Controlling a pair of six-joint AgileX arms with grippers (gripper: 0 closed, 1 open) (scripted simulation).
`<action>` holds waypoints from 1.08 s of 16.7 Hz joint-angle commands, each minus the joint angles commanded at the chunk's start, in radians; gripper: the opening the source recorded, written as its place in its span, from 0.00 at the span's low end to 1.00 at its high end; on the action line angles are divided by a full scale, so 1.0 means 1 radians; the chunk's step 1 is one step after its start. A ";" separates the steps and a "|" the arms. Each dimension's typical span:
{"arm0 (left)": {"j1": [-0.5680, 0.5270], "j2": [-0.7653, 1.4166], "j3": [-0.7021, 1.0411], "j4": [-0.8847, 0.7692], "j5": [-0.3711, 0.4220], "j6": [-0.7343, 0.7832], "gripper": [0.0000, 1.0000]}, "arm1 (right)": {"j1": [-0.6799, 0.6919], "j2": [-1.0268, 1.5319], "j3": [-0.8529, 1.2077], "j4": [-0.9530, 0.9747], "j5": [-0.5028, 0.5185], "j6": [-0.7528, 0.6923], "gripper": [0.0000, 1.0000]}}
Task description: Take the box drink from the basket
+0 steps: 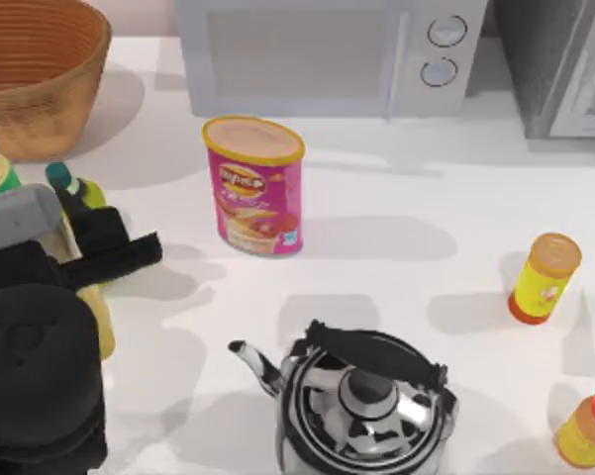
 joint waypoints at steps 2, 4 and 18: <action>-0.064 0.116 0.040 0.044 -0.113 -0.025 0.00 | 0.000 0.000 0.000 0.000 0.000 0.000 1.00; -0.102 0.220 0.073 0.081 -0.207 -0.046 0.00 | 0.000 0.000 0.000 0.000 0.000 0.000 1.00; -0.149 0.488 0.151 0.185 -0.322 -0.082 0.00 | 0.000 0.000 0.000 0.000 0.000 0.000 1.00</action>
